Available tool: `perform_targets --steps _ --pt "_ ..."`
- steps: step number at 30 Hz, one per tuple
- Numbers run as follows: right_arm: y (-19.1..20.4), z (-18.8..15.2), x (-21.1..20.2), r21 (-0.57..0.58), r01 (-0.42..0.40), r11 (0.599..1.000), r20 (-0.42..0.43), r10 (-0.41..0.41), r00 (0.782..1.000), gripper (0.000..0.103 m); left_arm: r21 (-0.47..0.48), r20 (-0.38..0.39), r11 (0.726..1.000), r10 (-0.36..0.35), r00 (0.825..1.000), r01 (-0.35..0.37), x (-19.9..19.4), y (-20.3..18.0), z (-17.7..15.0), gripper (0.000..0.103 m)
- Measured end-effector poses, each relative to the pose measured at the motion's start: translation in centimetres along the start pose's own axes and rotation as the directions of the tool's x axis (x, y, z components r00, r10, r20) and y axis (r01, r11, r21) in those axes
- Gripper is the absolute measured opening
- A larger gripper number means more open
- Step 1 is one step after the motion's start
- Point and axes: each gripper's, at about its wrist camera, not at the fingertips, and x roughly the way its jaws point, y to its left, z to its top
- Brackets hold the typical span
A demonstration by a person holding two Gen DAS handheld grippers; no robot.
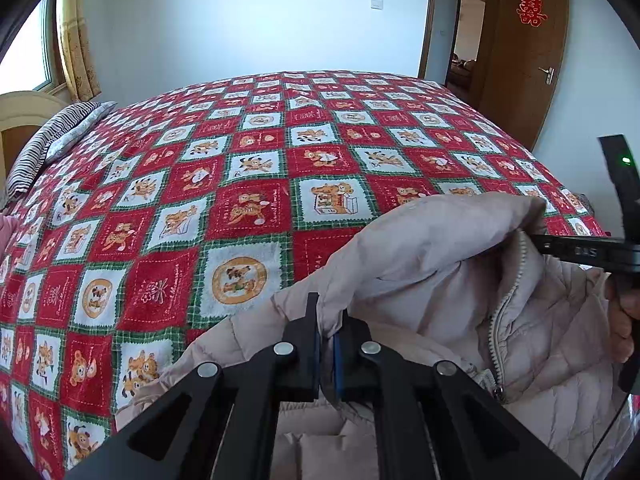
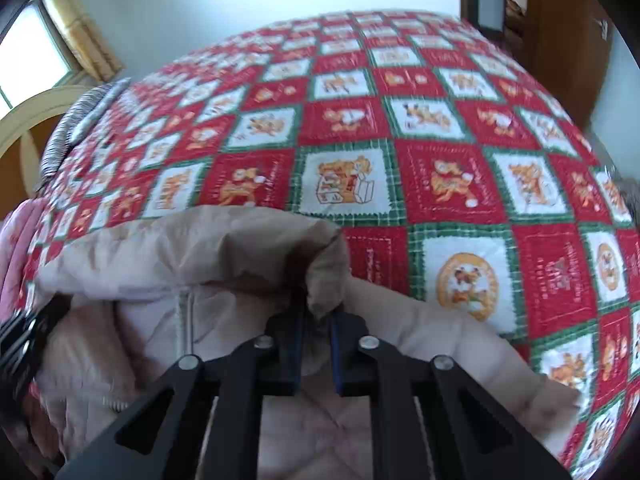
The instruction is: Fold large clothes
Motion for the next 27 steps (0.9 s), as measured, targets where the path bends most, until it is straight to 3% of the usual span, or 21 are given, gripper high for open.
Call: perform_targets --steps 3,6,9,11,15,16,17,18,19,20,24,25,26,27 --pt "-0.2 -1.6 -2.4 -0.074 0.004 0.997 0.032 -0.001 0.999 0.011 0.026 0.004 1.0 -0.001 1.0 0.001 -0.9 0.1 -1.2 0.004" --pt "-0.4 -3.4 -2.1 -0.163 0.093 0.982 0.005 -0.093 0.996 0.008 0.07 -0.005 0.997 0.021 1.0 -0.021 -1.3 0.0 -3.0 0.004" --pt "-1.9 -5.1 -0.3 -0.19 0.148 0.97 -0.06 -0.162 0.985 0.006 0.069 -0.064 0.997 0.04 0.997 -0.036 0.0 0.5 -4.8 0.004" --pt "-2.7 -5.9 -0.2 -0.192 0.139 0.972 -0.08 -0.156 0.984 0.002 0.047 -0.087 0.999 0.028 0.996 -0.024 0.6 0.9 -5.4 0.004" --pt "-3.8 -6.0 -2.4 -0.164 0.126 0.978 -0.053 -0.137 0.989 0.003 0.05 -0.087 0.998 0.038 0.995 -0.034 1.1 0.8 -5.5 0.004" --pt "-3.9 -5.8 -3.4 -0.142 0.117 0.983 -0.022 -0.122 0.992 0.017 0.048 -0.085 0.998 0.041 0.996 -0.037 1.2 0.8 -5.5 0.004" --pt "-3.9 -5.5 -4.4 -0.119 0.103 0.988 0.012 -0.102 0.995 0.048 0.036 -0.081 0.999 0.039 0.996 -0.036 1.2 1.0 -5.4 0.004" --pt "-3.9 -5.2 -5.0 -0.098 0.08 0.992 0.046 -0.076 0.996 0.068 0.013 -0.076 0.999 0.03 0.997 -0.029 1.2 1.3 -5.3 0.004" --pt "-3.7 -4.9 -5.5 -0.075 0.051 0.996 0.084 -0.044 0.995 0.096 -0.011 -0.074 1.0 0.018 0.997 -0.019 1.1 1.6 -5.1 0.004" --pt "-3.3 -4.7 -5.7 -0.06 0.034 0.998 0.102 -0.028 0.994 0.097 -0.059 -0.072 0.998 -0.006 0.997 0.002 1.1 2.2 -5.0 0.004" --pt "-0.9 -4.3 -2.8 -0.056 -0.018 0.998 0.016 0.018 1.0 0.088 -0.201 -0.085 0.977 -0.087 0.993 0.068 1.6 4.1 -4.8 0.004" --pt "-0.4 -4.3 -1.9 -0.062 -0.014 0.998 -0.015 0.013 1.0 0.074 -0.201 -0.086 0.977 -0.086 0.993 0.067 1.7 4.0 -4.8 0.004" --pt "0.1 -4.6 -0.8 -0.086 0.012 0.996 -0.055 -0.017 0.998 0.038 -0.192 -0.087 0.979 -0.078 0.993 0.06 1.8 3.7 -4.7 0.004" --pt "0.4 -4.9 -0.5 -0.106 0.045 0.993 -0.088 -0.055 0.995 0.021 -0.187 -0.087 0.981 -0.072 0.994 0.055 1.7 3.6 -4.7 0.004"
